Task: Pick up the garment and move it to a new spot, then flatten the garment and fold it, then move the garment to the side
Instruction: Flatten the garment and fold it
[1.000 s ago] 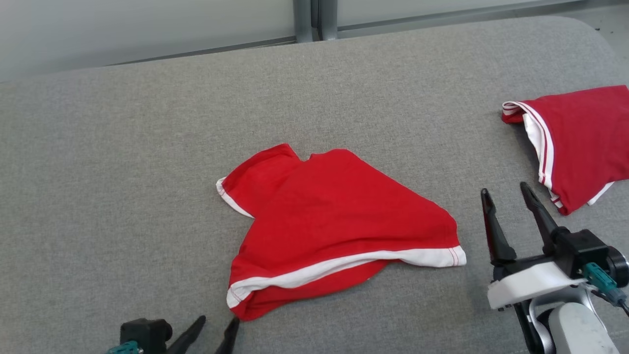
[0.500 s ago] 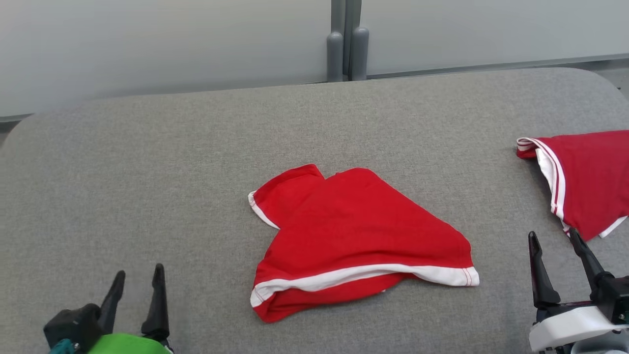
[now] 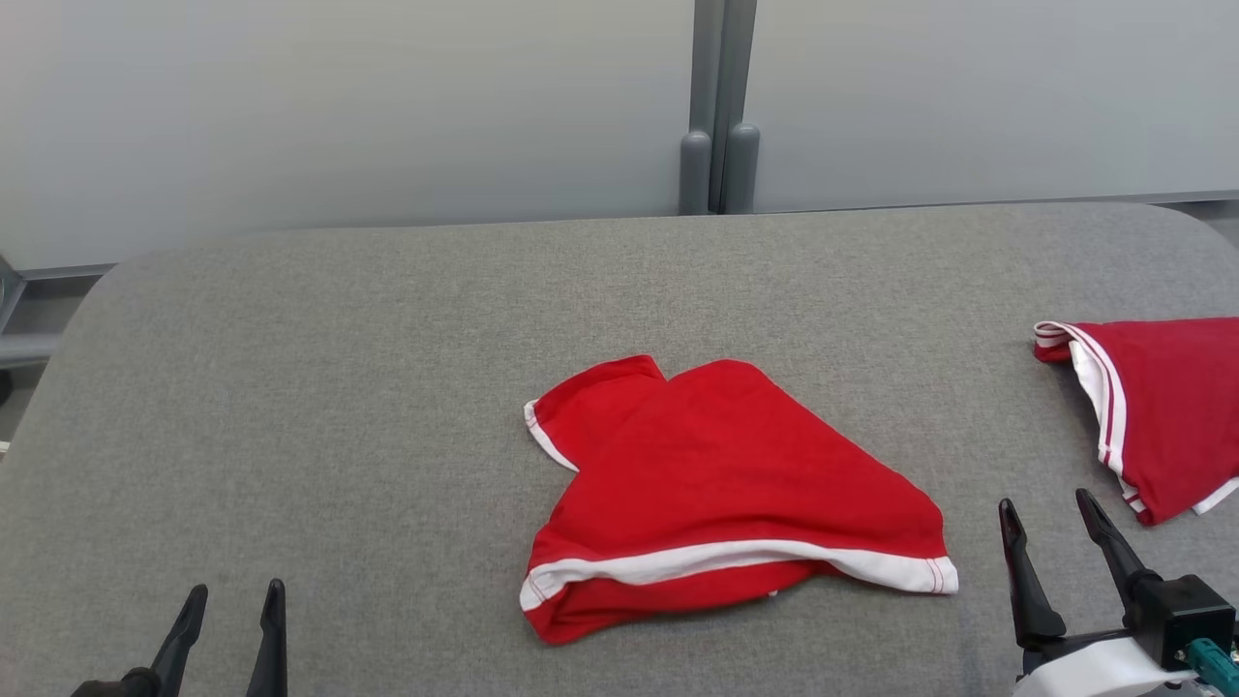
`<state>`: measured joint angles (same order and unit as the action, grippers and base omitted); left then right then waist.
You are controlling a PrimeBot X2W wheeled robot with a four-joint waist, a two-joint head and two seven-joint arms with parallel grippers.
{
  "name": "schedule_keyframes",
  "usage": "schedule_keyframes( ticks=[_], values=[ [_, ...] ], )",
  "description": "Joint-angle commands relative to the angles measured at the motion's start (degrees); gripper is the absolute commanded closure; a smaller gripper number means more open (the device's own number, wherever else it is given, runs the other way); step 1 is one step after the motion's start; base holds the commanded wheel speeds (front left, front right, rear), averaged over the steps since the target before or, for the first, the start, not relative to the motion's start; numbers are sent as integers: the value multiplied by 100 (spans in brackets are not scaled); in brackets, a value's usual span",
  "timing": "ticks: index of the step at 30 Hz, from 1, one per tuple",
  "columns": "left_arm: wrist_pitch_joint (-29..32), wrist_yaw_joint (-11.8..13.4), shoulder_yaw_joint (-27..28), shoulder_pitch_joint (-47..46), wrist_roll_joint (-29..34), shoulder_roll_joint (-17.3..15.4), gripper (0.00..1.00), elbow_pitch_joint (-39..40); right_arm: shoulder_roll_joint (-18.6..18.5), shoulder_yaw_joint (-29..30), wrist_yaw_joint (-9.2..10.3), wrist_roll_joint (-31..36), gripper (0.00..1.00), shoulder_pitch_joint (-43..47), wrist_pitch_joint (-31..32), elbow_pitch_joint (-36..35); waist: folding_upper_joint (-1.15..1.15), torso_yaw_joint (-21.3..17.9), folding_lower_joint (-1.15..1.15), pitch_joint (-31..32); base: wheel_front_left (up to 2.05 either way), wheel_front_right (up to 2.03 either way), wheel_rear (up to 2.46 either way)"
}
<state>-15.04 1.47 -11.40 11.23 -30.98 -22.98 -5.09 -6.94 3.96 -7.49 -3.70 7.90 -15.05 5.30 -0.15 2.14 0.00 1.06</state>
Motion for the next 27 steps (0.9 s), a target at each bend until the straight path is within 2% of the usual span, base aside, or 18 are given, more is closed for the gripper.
schedule_keyframes(
  ticks=[1,5,11,27],
  values=[
    [-13,-132,115,57,119,100,0,-55,6,13,0,11,0,46,-17,15,15,31,0,19,0,0,0],
    [-14,-441,379,95,367,319,0,-216,90,142,0,-78,0,72,-17,22,15,25,0,30,0,0,0],
    [-14,-695,654,114,623,530,0,-353,174,194,0,0,0,126,-16,96,15,-50,0,0,0,0,0],
    [-14,-891,896,30,898,740,0,-465,228,208,0,13,0,23,-17,66,15,-156,0,-69,0,0,0]
  ],
)
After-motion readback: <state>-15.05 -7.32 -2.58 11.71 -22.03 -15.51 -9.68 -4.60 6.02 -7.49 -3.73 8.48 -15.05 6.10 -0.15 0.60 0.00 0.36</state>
